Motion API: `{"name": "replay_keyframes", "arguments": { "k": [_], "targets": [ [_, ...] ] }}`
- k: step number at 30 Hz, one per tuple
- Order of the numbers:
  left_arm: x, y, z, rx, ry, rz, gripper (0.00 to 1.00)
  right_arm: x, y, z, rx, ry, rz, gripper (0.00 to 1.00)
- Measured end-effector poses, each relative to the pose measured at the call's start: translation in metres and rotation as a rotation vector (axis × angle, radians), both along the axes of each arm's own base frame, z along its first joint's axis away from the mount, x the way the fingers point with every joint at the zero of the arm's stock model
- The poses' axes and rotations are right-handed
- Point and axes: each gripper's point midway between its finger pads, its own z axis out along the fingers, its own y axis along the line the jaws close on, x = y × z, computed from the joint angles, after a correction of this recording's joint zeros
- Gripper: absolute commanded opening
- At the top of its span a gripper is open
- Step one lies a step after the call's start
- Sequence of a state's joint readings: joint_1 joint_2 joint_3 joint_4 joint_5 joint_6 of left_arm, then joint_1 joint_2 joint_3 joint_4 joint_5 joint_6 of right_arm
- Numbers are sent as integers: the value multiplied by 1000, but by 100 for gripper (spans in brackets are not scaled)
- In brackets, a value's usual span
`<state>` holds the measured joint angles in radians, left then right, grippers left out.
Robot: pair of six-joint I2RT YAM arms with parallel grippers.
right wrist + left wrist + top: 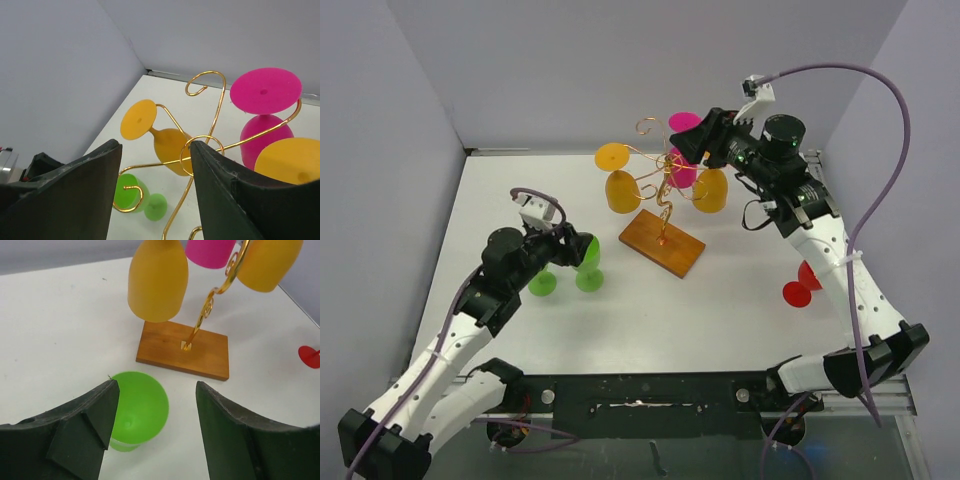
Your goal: Place the wine glass upside down on the wine glass rack
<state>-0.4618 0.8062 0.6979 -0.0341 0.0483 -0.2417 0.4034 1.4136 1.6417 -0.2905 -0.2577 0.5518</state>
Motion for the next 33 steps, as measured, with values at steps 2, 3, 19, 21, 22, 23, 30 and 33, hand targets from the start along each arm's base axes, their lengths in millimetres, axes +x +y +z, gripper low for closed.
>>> {"name": "replay_keyframes", "arguments": {
  "k": [2,3,19,21,22,23,30,33],
  "targets": [
    [0,-7,-11,18,54,-35,56,-11,-1,-2,-5,-30,16,57],
    [1,-10,-16,28,79,-46,54,-16,1,-3,-6,-45,29,57],
    [4,-40,-75,262,377,-109,41,-64,28,-27,12,-149,238,57],
    [4,-39,-80,279,389,-104,36,-65,28,-26,12,-157,244,57],
    [4,-39,-82,284,394,-103,34,-66,28,-25,12,-159,247,57],
    [4,-39,-84,291,401,-101,31,-66,29,-25,13,-161,249,57],
    [0,-46,-100,343,429,-104,18,-69,28,-23,18,-175,255,57],
    [0,-46,-100,354,421,-100,9,-73,27,-18,23,-189,258,57]
  ]
}}
